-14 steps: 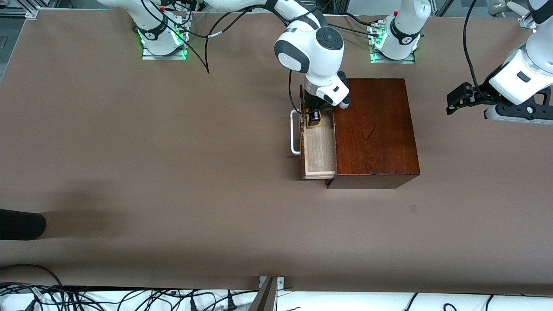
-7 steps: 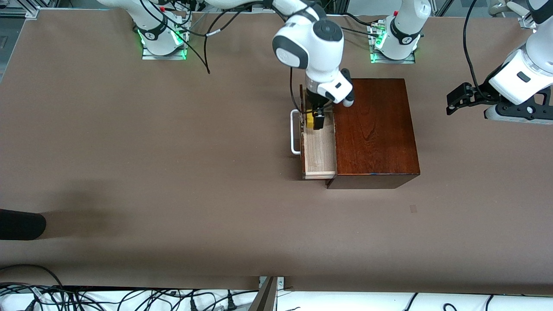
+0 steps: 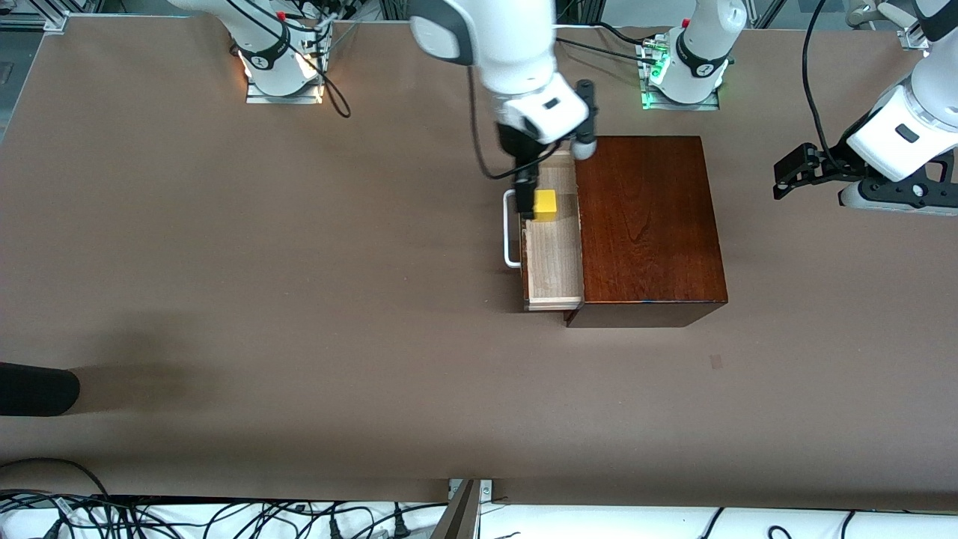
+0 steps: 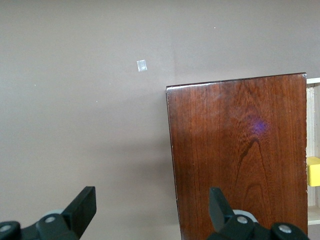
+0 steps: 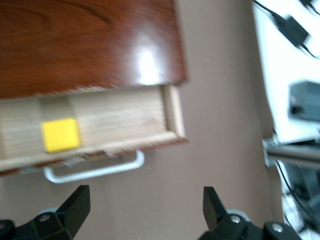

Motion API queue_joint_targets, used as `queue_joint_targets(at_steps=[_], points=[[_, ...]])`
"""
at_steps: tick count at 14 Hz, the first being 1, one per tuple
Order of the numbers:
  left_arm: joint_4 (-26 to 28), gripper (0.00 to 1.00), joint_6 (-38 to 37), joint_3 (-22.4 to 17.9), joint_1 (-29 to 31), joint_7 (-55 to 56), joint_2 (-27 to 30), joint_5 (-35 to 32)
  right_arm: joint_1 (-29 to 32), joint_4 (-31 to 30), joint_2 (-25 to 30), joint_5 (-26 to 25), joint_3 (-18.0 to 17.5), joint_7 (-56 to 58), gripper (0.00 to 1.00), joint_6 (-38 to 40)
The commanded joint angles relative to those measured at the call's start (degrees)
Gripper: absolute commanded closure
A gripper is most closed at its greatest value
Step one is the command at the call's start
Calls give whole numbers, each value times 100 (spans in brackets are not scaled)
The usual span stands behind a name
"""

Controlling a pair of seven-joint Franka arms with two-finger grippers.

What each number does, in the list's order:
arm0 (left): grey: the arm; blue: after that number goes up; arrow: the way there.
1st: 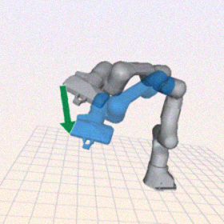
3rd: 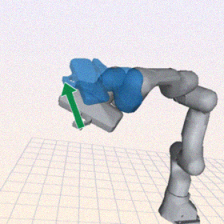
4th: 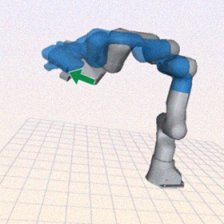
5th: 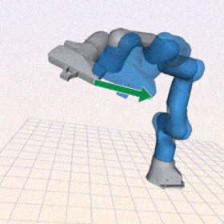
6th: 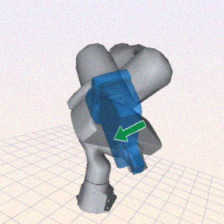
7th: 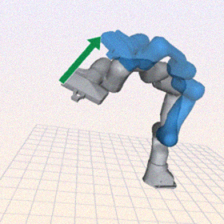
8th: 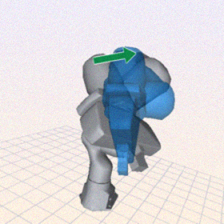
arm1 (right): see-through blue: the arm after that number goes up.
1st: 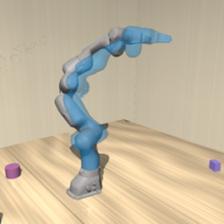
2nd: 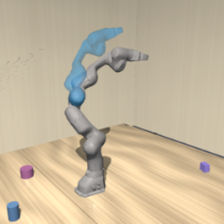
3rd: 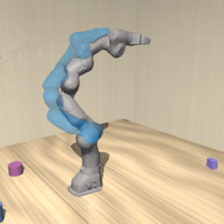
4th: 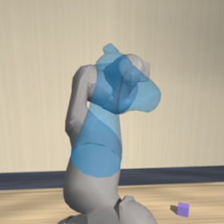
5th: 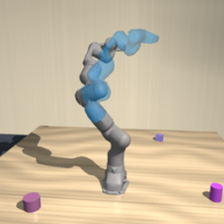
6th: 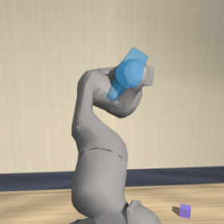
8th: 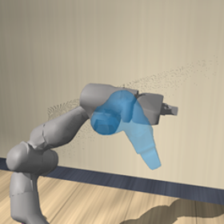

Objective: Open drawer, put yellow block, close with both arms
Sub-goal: 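Withdraw the right gripper while the left gripper moves toward the drawer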

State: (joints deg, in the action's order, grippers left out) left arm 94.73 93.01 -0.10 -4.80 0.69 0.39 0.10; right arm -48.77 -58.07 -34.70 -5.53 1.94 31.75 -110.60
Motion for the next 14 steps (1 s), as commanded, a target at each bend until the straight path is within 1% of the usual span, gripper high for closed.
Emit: queue_joint_targets(at_steps=[1,2,4,6,7,8,10,11,13,14], points=[[-200,0,-54,10,-56,63,-82,-19,647,-152,244,375,-36,33,0,-32],[-244,0,-107,28,-65,37,-126,34,884,-152,271,551,-36,42,0,-32],[-288,0,-465,142,-73,28,-161,428,1288,-186,586,876,34,-2,0,29],[-341,0,-809,457,-170,-33,-232,491,1396,-335,806,930,419,-37,0,47],[-385,0,-967,615,-205,-34,-345,665,1518,-606,1007,1131,517,-55,0,64],[-403,0,-986,713,-214,-34,-390,867,1693,-1192,1427,1324,526,-281,0,56],[-534,0,-986,941,-293,-34,-539,1088,2010,-2134,2201,1344,518,-634,0,47],[-639,0,-986,1081,-354,-34,-661,1254,2124,-2503,2535,1335,518,-652,0,73],[-798,0,-986,1301,-399,36,-942,1807,2501,-3268,3133,1326,509,-661,0,73],[-877,0,-986,1442,-433,54,-1048,1984,2669,-3515,3345,1326,509,-705,0,91]])
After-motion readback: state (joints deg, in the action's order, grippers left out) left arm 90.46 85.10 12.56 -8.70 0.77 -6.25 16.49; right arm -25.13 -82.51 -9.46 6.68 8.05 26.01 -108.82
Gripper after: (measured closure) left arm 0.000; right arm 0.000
